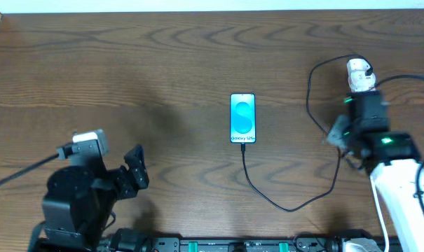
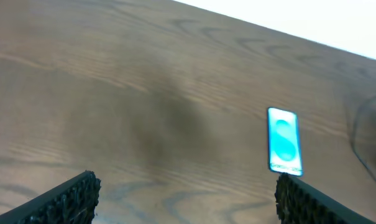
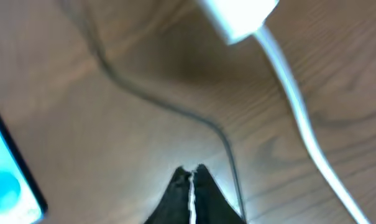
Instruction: Plug charger to phone and switch on socket
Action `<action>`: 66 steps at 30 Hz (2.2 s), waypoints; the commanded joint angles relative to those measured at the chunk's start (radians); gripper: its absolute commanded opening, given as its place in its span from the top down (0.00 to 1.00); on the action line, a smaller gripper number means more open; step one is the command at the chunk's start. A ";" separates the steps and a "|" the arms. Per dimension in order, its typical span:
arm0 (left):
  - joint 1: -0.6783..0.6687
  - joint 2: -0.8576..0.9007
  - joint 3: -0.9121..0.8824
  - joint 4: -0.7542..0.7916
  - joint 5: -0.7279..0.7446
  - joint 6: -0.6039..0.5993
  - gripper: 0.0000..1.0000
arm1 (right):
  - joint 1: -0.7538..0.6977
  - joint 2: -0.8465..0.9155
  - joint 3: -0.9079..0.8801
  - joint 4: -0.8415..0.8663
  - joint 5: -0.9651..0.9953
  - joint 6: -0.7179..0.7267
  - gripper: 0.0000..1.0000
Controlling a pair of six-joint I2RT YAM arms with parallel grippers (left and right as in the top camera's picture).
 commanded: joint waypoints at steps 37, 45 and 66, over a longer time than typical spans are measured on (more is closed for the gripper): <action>0.001 -0.342 -0.068 -0.245 -0.048 -0.040 0.09 | -0.380 0.956 0.736 0.052 -0.208 -0.045 0.99; 0.001 -0.368 -0.068 -0.245 -0.048 -0.040 0.09 | -0.380 0.963 0.736 0.093 -0.208 -0.044 0.99; 0.001 -0.369 -0.068 -0.245 -0.048 -0.040 0.09 | -0.290 0.972 0.764 0.029 -0.253 -0.060 0.99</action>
